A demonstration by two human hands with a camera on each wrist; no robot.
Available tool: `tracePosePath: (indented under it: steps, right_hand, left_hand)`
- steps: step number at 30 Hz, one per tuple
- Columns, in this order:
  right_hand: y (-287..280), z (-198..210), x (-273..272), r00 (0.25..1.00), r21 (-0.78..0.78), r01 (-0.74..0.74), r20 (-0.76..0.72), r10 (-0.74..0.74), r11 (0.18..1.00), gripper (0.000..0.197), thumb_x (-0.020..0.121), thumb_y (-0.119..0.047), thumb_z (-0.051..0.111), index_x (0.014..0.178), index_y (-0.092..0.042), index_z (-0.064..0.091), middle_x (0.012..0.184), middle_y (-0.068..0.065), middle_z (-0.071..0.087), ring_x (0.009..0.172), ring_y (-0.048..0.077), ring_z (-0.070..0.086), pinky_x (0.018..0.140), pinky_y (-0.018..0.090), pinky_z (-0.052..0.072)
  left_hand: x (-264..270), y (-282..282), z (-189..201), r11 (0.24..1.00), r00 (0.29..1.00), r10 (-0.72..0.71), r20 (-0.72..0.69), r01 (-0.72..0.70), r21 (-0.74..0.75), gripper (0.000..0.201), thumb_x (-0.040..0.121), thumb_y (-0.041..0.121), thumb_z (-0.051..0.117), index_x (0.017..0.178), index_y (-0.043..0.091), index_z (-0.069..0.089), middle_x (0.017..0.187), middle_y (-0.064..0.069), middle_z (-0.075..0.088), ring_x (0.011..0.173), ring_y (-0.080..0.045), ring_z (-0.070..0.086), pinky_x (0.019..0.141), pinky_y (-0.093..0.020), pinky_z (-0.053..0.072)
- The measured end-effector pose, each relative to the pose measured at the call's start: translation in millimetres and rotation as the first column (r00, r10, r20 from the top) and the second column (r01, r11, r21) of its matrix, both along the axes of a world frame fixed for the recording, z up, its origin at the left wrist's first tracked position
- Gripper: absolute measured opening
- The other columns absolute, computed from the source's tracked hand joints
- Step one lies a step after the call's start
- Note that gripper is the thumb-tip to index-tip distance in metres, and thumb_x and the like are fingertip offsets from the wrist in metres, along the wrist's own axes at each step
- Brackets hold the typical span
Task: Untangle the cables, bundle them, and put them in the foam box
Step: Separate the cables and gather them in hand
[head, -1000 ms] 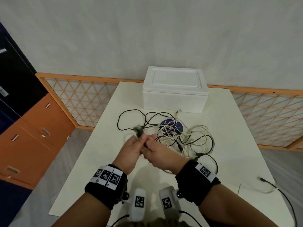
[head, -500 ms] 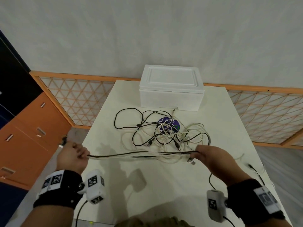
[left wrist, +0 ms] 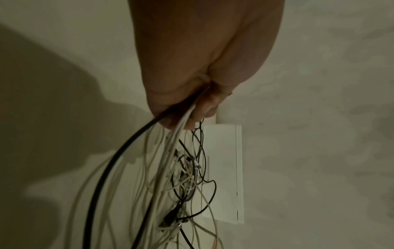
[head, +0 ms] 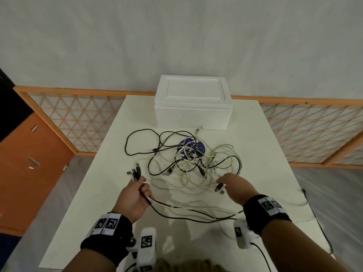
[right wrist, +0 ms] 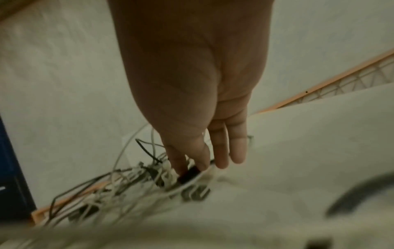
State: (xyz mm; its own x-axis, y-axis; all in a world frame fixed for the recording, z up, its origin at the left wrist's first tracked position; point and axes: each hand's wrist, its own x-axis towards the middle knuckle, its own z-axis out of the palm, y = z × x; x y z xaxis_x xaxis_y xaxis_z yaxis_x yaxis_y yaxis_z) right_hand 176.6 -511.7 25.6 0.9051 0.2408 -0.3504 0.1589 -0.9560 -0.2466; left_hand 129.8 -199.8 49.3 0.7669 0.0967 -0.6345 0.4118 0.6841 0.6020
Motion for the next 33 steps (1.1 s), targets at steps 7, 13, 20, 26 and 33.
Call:
tracePosePath:
  steps: [7,13,20,26,33]
  right_hand:
    - [9.0,-6.8,6.6,0.999,-0.070,-0.029,0.041,0.032,0.997,0.017,0.091,-0.021,0.049,0.105,-0.025,0.059,0.104,0.002,0.056,0.101,0.026,0.056,0.080,0.036,0.048]
    - [41.2,45.7,17.2,0.962,0.167,-0.008,0.269,-0.038,0.986,0.019,0.092,-0.034,0.052,0.103,-0.021,0.061,0.091,0.001,0.066,0.089,0.023,0.060,0.069,0.033,0.043]
    - [69.2,74.8,14.1,0.947,0.357,-0.013,0.306,-0.104,0.934,0.019,0.086,-0.039,0.061,0.087,-0.021,0.056,0.076,-0.002,0.060,0.075,0.021,0.055,0.065,0.033,0.040]
    - [87.9,97.0,8.9,0.898,0.516,-0.138,0.425,-0.113,0.845,0.021,0.079,-0.038,0.071,0.093,-0.022,0.073,0.078,0.000,0.057,0.077,0.017,0.055,0.070,0.031,0.045]
    - [123.7,111.9,3.2,0.921,0.795,-0.068,0.282,-0.269,0.602,0.016,0.070,-0.030,0.078,0.085,-0.027,0.076,0.084,-0.006,0.050,0.085,0.010,0.054,0.074,0.017,0.042]
  left_hand:
    - [7.2,-5.1,8.9,0.989,0.990,-0.110,0.092,0.100,0.110,0.017,0.101,0.016,0.042,0.085,0.018,0.044,0.054,0.005,0.035,0.037,-0.005,0.025,0.036,-0.015,0.024]
    - [13.9,-12.4,23.4,0.971,0.955,-0.204,0.216,0.168,0.172,0.021,0.096,0.012,0.049,0.076,0.016,0.045,0.059,0.002,0.039,0.038,-0.004,0.025,0.035,-0.016,0.021]
    - [25.7,-37.9,50.1,0.960,0.918,-0.276,0.284,0.252,0.121,0.041,0.094,0.009,0.050,0.054,0.015,0.055,0.058,-0.004,0.052,0.039,-0.008,0.029,0.043,-0.020,0.024]
    - [23.7,-51.8,55.7,0.912,0.864,-0.374,0.336,0.279,0.300,0.017,0.091,-0.005,0.050,0.088,0.005,0.063,0.059,0.001,0.056,0.038,-0.005,0.026,0.040,-0.018,0.027]
    - [17.8,-71.4,73.3,0.845,0.808,-0.478,0.344,0.316,0.432,0.041,0.092,-0.012,0.037,0.080,0.018,0.062,0.050,0.006,0.033,0.044,-0.007,0.022,0.049,-0.024,0.021]
